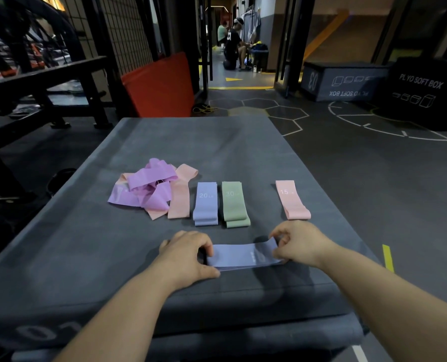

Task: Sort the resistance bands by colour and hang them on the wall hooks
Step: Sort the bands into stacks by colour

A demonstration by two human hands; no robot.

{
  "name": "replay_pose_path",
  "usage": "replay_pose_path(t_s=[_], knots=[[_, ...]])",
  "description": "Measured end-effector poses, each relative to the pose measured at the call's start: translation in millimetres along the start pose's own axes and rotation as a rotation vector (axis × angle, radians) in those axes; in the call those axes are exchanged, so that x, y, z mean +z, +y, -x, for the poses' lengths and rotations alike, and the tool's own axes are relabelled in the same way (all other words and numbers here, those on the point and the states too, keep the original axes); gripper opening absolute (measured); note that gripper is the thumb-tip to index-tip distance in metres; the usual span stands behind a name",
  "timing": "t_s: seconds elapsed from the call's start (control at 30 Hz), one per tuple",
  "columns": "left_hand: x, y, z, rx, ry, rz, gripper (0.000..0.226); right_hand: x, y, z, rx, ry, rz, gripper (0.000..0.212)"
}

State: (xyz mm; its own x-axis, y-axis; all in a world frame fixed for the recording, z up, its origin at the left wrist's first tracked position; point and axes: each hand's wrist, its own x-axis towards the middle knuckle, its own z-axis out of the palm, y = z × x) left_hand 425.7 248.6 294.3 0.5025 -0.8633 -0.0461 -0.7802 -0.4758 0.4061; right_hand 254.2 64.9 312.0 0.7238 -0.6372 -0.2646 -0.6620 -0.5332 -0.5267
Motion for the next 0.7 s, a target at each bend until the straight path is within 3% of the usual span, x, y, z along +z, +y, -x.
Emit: replay_pose_path(t_s=[0.27, 0.37, 0.53, 0.7], knots=[[-0.6, 1.2, 0.6, -0.012, -0.027, -0.010, 0.036, 0.3, -3.2, 1.5, 0.034, 0.011, 0.048, 0.018], [1.0, 3.1, 1.2, -0.009, -0.007, -0.008, 0.035, 1.2, -5.6, 1.8, 0.029, 0.023, 0.091, 0.022], [4.4, 4.8, -1.2, -0.012, 0.043, -0.005, 0.014, 2.0, -6.4, 0.6, 0.039, 0.015, 0.120, 0.017], [6.8, 4.8, -2.4, -0.037, 0.052, 0.012, 0.020, 3.5, -2.4, -3.3, 0.025, 0.041, 0.122, 0.021]])
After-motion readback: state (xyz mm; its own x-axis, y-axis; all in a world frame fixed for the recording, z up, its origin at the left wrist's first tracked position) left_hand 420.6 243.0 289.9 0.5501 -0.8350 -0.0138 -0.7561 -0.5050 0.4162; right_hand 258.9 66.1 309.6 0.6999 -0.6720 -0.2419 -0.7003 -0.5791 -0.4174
